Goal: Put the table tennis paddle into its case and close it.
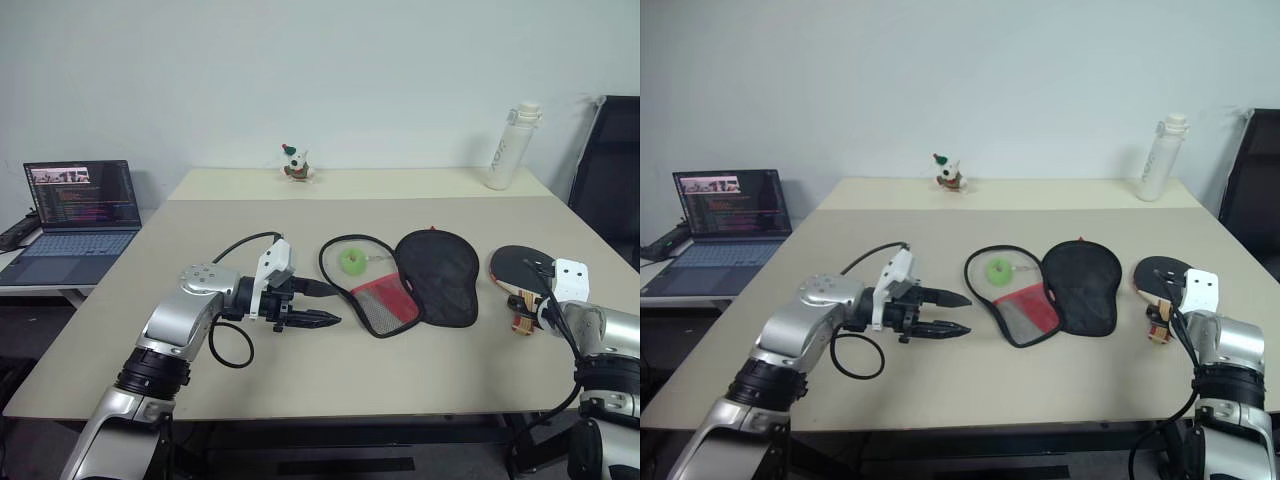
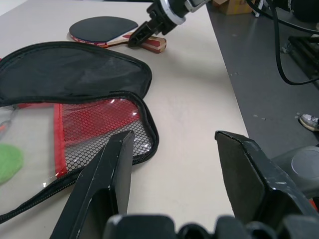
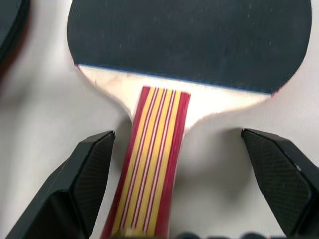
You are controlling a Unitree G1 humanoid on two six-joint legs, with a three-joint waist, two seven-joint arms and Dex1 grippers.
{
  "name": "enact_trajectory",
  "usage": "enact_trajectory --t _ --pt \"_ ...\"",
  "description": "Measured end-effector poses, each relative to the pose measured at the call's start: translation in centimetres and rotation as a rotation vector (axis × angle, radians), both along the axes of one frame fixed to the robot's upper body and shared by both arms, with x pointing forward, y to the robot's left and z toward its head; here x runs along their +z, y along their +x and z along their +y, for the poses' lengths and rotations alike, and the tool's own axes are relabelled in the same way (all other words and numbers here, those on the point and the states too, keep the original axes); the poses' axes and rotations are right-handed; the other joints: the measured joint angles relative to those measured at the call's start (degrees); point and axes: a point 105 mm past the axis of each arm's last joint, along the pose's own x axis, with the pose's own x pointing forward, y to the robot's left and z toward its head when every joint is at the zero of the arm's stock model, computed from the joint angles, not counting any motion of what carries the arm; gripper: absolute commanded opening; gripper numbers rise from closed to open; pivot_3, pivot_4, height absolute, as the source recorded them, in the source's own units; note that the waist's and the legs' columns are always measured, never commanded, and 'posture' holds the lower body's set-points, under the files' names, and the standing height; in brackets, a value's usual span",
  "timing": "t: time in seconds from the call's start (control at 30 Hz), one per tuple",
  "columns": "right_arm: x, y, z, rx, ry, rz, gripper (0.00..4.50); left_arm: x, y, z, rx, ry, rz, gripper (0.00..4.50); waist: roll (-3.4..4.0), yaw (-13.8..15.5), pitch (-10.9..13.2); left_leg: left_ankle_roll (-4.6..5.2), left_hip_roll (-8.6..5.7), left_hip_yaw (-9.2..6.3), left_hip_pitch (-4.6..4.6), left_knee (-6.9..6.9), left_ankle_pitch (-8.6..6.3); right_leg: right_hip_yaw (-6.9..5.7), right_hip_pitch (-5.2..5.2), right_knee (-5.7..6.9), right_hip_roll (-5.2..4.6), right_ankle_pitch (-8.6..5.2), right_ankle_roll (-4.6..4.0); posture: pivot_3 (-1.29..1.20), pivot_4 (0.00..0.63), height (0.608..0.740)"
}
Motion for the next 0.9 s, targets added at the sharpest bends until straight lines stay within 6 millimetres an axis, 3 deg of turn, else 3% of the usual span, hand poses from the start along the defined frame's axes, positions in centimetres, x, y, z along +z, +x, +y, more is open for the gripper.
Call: enact_trajectory --t 0.17,0.27,0.57,0.9 --pt "0.0 0.7 0.1 0.004 -0.014 -0.009 4.47 -0.3 -0.1 0.1 0.005 0.001 0.010 2.80 0.00 -0.12 0.00 0.00 0.01 0.02 0.03 0.02 0.00 0.02 0.03 0.00 0.00 0.01 0.02 0.00 0.150 0.740" --pt "-0.2 1.0 0.1 0.003 -0.028 -0.009 3.91 -0.4 -0.1 0.1 0.007 0.003 0.011 2.80 -0.04 -0.20 -0.02 0.00 0.01 0.02 0.07 0.03 0.00 0.02 0.09 -0.01 0.01 0.01 0.02 0.00 0.150 0.740" --pt "-0.2 1.5 0.2 -0.007 -0.031 -0.029 1.10 -0.5 -0.1 0.2 0.009 0.005 0.012 2.80 -0.04 -0.98 -0.02 0.00 0.03 0.01 0.10 0.03 0.00 0.03 0.11 0.00 0.03 0.03 0.02 0.00 0.150 0.740" --pt "0.4 1.6 0.5 -0.009 -0.018 -0.045 1.10 -0.9 -0.1 0.5 0.019 0.010 0.021 2.80 0.05 -0.98 0.03 0.00 0.01 0.02 0.03 0.02 0.00 0.05 0.03 0.00 0.02 0.03 0.02 0.00 0.150 0.740"
